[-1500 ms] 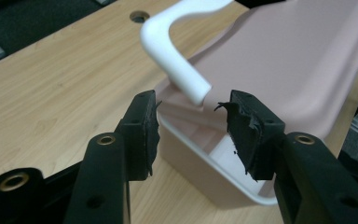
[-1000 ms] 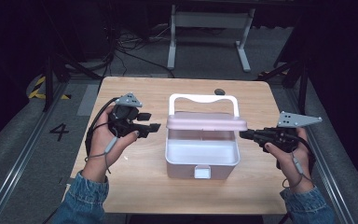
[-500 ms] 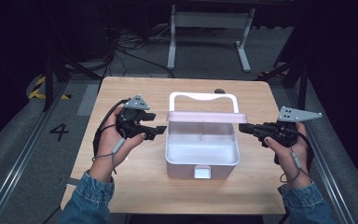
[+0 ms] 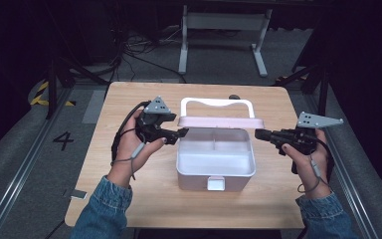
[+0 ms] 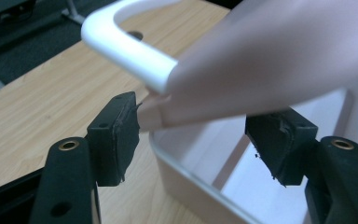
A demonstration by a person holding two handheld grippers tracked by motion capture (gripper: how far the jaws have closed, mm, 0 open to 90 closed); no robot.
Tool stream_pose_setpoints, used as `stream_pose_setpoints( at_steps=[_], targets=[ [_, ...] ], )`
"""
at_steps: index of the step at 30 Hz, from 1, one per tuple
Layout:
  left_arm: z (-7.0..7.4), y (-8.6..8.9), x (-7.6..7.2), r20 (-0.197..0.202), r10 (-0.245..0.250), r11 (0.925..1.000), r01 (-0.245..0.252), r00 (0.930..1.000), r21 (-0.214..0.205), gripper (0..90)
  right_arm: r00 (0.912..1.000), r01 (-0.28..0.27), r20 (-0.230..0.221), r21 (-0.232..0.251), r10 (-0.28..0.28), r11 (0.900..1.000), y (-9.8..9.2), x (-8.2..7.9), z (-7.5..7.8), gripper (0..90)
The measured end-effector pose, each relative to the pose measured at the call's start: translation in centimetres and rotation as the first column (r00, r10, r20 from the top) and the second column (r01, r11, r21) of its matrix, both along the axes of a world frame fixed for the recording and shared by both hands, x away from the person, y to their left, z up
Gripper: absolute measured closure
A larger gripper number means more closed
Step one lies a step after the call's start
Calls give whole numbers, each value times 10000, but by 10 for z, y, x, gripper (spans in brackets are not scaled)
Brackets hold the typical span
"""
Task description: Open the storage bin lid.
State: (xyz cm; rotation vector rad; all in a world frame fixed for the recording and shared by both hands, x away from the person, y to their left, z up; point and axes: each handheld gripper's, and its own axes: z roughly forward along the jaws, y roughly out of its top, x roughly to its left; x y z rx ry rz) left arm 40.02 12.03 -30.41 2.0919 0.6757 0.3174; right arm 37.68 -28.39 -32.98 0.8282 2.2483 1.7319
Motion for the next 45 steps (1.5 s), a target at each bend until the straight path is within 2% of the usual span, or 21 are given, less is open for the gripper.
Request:
stream_pose_setpoints(
  at_steps=[10,13,14,15,20,27,37,41,45],
  targets=[
    [11,-10,0,718,-229,9990,256,9972,-367,368,9999,16,-123,185,-13,9998,-2,2,-1,900],
    [12,-11,0,921,-389,9980,432,9950,-453,390,9999,35,-127,185,-33,9998,-2,2,-1,900],
    [12,-11,0,863,-469,9975,513,9952,-486,424,9999,43,-127,191,-40,9998,-2,2,-2,900],
    [12,-12,0,834,-540,9971,583,9951,-497,454,9999,58,-131,185,-56,9998,-2,2,-2,900],
    [15,-14,0,1028,-588,9978,617,9930,-250,494,9997,146,-188,219,-142,9997,-4,1,-2,898],
    [17,-15,3,890,-542,9981,567,9946,-255,509,9996,192,-199,160,-189,9997,-7,-3,-2,887],
    [21,-12,19,458,-405,9966,436,9981,-693,555,9976,586,-364,32,-584,9983,-19,-7,-7,873],
    [23,-12,27,573,-245,9969,287,9981,-732,606,9962,758,-438,50,-755,9971,-25,-11,-8,871],
    [24,-12,35,480,-144,9958,186,9987,-892,636,9948,920,-432,35,-917,9958,-31,-13,-9,870]
  ],
)
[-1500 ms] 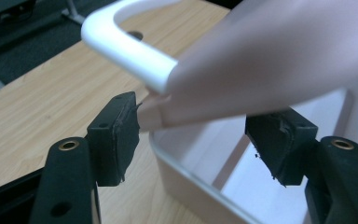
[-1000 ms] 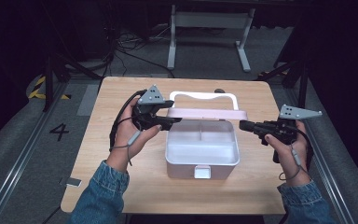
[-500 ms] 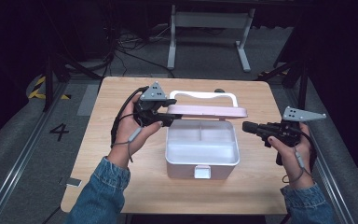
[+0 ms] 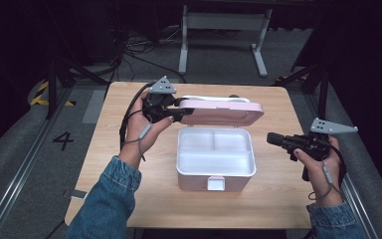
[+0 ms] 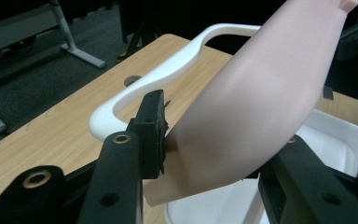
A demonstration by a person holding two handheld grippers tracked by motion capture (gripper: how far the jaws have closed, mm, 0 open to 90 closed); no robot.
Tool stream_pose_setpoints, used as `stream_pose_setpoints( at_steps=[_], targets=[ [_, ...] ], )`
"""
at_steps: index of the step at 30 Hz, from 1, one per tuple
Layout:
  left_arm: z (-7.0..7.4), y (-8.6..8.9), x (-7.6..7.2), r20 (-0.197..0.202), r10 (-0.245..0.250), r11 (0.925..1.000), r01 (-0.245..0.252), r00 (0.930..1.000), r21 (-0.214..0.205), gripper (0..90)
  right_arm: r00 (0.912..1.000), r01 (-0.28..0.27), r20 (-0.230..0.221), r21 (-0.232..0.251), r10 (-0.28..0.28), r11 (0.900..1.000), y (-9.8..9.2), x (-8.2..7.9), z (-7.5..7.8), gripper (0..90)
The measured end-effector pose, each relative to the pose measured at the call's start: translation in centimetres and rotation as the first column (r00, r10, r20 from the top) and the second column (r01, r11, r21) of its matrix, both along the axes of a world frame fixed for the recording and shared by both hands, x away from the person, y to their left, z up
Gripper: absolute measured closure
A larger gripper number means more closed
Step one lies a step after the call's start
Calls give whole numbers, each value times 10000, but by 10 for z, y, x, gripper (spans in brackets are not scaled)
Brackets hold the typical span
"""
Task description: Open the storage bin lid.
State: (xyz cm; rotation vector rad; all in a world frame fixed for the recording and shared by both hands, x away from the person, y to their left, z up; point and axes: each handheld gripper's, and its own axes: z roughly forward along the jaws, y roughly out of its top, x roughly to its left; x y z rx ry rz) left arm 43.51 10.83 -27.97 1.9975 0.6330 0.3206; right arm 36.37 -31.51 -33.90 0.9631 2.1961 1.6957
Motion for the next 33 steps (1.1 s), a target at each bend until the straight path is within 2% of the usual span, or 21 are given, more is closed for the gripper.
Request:
stream_pose_setpoints(
  at_steps=[15,17,24,33],
  targets=[
    [-3,-1,25,-206,534,9969,-545,9984,-567,661,9995,285,-110,44,-285,9996,-10,-5,-3,864],
    [-3,-2,30,-175,593,9965,-603,9981,-584,657,9995,285,-147,41,-284,9996,-10,-5,-3,862],
    [-3,-7,41,-208,846,9961,-852,9962,-248,654,9994,291,-187,-24,-291,9996,-9,-3,-5,859],
    [-12,-12,54,-150,834,9958,-839,9964,-377,597,9992,325,-219,-35,-326,9995,-11,-2,-7,854]
  ],
)
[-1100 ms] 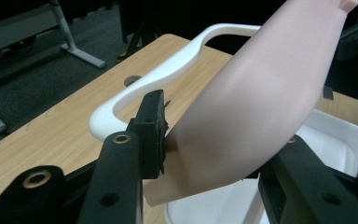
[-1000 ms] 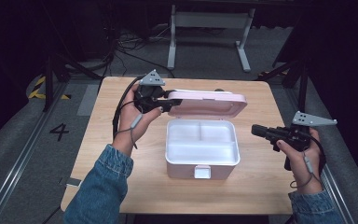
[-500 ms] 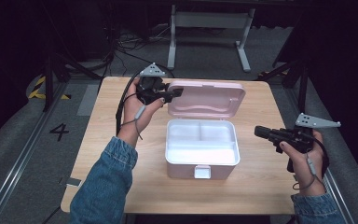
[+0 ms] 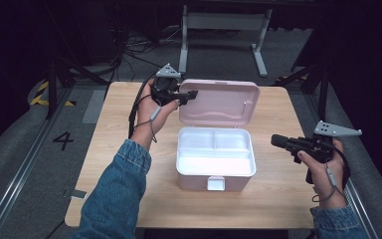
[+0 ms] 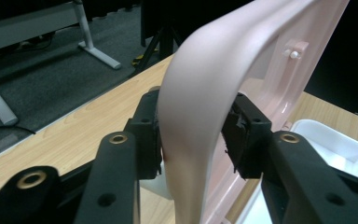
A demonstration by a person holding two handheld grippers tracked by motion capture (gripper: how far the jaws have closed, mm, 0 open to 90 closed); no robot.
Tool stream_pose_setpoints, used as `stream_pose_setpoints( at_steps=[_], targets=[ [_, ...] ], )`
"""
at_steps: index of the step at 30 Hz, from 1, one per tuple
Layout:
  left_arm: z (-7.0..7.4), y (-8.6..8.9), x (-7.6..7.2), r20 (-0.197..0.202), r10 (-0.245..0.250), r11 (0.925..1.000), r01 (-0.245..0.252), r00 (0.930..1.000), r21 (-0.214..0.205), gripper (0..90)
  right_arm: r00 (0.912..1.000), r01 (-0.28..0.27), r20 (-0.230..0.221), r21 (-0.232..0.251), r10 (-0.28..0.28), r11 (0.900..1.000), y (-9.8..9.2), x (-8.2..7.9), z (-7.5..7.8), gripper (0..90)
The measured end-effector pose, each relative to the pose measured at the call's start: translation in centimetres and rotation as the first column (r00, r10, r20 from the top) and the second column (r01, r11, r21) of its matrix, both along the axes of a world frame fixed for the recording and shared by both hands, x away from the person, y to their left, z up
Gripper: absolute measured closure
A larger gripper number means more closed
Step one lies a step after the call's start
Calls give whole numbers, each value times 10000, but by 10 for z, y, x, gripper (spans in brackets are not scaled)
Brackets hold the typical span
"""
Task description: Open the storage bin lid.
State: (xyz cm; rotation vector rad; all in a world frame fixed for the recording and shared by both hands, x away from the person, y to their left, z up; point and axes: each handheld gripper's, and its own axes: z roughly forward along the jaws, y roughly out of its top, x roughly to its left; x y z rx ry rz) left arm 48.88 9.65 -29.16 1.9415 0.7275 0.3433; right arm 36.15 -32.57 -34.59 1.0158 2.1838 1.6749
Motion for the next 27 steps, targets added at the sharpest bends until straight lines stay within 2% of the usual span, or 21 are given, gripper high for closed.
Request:
stream_pose_setpoints(
  at_steps=[15,16,24,27],
  targets=[
    [-15,-4,25,-217,220,9997,-221,9995,-45,557,9999,48,-128,23,-48,10000,-4,2,-4,851],
    [-15,-4,26,-272,215,9998,-214,9994,53,551,9999,63,-122,13,-63,10000,-4,3,-4,850],
    [-25,-3,38,-692,236,9994,-253,9973,-241,535,9997,68,-228,-3,-68,10000,-6,4,-6,848],
    [-27,-3,43,-867,192,9996,-209,9961,-188,526,9995,82,-293,-37,-83,10000,-7,6,-8,845]
  ],
)
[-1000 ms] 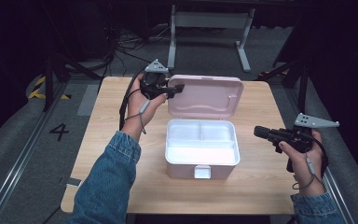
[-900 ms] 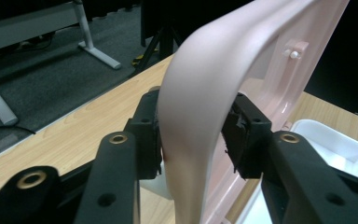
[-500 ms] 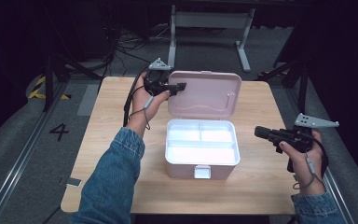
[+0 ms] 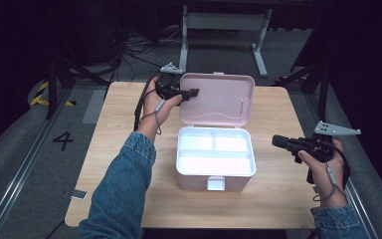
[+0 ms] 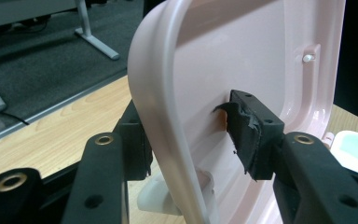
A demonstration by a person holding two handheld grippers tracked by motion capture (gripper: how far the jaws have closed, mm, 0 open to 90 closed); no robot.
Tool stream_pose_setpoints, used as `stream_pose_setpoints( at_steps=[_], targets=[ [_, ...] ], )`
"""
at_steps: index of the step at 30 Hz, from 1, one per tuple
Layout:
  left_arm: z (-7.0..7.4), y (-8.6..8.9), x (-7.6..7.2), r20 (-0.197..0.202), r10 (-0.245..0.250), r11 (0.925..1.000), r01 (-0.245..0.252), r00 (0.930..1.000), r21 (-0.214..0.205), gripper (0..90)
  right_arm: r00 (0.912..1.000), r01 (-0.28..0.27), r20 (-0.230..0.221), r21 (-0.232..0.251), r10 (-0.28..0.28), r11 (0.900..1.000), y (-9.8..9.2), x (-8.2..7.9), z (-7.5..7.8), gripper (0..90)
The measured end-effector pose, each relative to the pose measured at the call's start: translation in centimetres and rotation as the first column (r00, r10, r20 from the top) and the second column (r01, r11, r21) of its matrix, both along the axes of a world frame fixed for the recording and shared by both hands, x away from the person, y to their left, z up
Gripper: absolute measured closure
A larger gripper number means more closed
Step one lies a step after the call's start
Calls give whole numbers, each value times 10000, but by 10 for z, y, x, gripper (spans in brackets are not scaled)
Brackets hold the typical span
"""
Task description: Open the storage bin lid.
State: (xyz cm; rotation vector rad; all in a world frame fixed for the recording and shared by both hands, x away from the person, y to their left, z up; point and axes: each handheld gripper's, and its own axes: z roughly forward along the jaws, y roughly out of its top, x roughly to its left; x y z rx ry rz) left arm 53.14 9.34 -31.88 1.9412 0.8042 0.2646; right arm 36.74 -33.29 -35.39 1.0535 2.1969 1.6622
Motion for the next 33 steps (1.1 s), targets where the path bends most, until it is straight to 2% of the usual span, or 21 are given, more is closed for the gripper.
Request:
stream_pose_setpoints(
  at_steps=[2,6,21,33],
  targets=[
    [-1,-1,2,26,-3,10000,3,10000,-5,517,10000,15,-34,-3,-15,10000,0,0,0,845],
    [-5,-1,7,-182,3,10000,-1,9998,74,504,9999,64,-113,-10,-64,10000,-3,3,-3,844],
    [-19,-1,20,-624,33,9999,-39,9980,-96,467,9996,83,-274,-103,-85,9999,-4,6,-7,844],
    [-30,0,27,-1015,129,9996,-103,9948,262,443,9992,126,-384,-100,-130,9999,-2,6,-9,841]
  ],
)
